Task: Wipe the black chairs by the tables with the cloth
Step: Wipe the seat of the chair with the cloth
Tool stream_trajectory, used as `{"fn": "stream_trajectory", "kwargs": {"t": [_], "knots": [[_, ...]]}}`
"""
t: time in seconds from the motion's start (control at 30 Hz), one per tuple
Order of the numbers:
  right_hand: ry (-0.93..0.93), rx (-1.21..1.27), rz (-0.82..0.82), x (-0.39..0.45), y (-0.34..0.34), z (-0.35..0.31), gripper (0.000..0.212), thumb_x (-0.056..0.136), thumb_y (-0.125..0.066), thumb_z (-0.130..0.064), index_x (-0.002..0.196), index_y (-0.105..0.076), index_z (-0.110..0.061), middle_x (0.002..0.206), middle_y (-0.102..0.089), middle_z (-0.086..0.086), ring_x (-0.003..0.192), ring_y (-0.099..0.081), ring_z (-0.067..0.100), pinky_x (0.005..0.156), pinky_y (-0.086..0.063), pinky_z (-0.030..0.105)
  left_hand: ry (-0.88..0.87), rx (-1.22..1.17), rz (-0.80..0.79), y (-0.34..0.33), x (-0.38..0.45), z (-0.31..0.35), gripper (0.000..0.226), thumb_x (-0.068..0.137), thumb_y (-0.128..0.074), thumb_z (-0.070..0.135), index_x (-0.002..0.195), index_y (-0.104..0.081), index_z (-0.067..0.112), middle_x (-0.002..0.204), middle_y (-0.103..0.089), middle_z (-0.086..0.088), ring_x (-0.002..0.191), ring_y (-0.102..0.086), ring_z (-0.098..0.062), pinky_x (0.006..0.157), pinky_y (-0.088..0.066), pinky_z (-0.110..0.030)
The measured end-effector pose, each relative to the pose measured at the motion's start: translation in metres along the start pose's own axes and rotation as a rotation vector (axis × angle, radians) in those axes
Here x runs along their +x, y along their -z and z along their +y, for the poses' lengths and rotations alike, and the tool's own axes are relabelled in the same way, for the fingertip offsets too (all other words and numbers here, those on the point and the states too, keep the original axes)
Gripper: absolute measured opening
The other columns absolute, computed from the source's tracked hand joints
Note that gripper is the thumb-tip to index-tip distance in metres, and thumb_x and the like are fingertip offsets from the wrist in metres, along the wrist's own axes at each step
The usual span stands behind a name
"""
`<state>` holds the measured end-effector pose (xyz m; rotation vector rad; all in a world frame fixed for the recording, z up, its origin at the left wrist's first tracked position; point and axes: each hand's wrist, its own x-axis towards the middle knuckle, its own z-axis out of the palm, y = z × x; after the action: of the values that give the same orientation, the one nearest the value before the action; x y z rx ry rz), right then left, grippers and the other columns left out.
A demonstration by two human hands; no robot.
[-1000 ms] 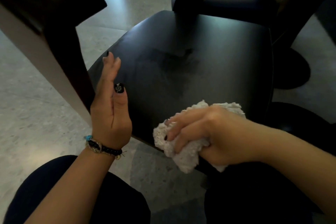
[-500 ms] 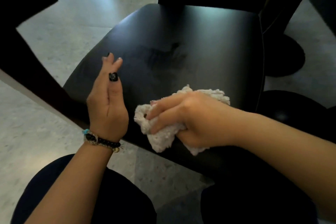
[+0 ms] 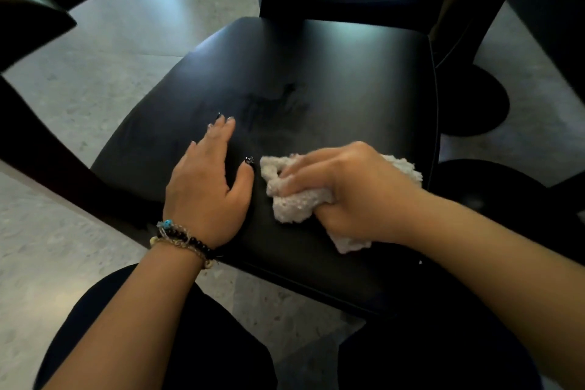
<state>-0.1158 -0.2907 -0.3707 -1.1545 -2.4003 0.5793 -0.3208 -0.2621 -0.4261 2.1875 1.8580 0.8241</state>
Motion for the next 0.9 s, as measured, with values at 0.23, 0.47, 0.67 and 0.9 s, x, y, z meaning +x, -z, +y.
{"fn": "stream_trajectory", "kwargs": {"t": [0.23,0.47,0.67,0.9], "knots": [[-0.329,-0.143,0.368,0.03,0.043,0.069,0.041,0.083,-0.063,-0.023,0.123,-0.066,-0.017,0.123,-0.065,0.005,0.125,-0.053,0.025,0.105,-0.033,0.023,-0.006,0.014,-0.009,-0.003,0.003,-0.002,0.054,0.087,-0.04,0.039,0.137,-0.052,0.024,0.148,-0.043,0.004,0.142,-0.03,-0.012,0.118,-0.018,-0.031],[-0.363,-0.243,0.254,0.029,0.025,0.058,0.04,0.082,-0.057,-0.012,0.115,-0.071,-0.029,0.117,-0.071,0.003,0.115,-0.062,0.025,0.097,-0.044,0.035,-0.036,0.011,-0.04,0.003,-0.007,0.001,0.054,0.089,-0.038,0.038,0.138,-0.051,0.021,0.149,-0.042,0.001,0.143,-0.029,-0.014,0.118,-0.016,-0.034],[-0.1,-0.129,0.089,-0.009,-0.006,-0.005,0.049,0.074,-0.06,-0.004,0.12,-0.07,-0.019,0.123,-0.068,0.007,0.116,-0.063,0.027,0.097,-0.049,0.043,-0.028,-0.064,-0.104,0.012,-0.004,0.003,0.044,0.094,-0.052,0.028,0.135,-0.054,0.016,0.148,-0.043,-0.004,0.143,-0.028,-0.018,0.119,-0.018,-0.038],[-0.225,-0.212,0.031,-0.03,0.007,0.013,0.057,0.097,-0.041,-0.052,0.148,-0.039,-0.027,0.158,-0.029,-0.001,0.151,0.002,0.021,0.121,0.004,0.047,-0.109,-0.192,-0.075,0.018,0.005,0.013,0.041,0.09,-0.061,0.011,0.131,-0.058,0.013,0.142,-0.05,-0.005,0.138,-0.033,-0.009,0.111,-0.021,-0.021]]}}
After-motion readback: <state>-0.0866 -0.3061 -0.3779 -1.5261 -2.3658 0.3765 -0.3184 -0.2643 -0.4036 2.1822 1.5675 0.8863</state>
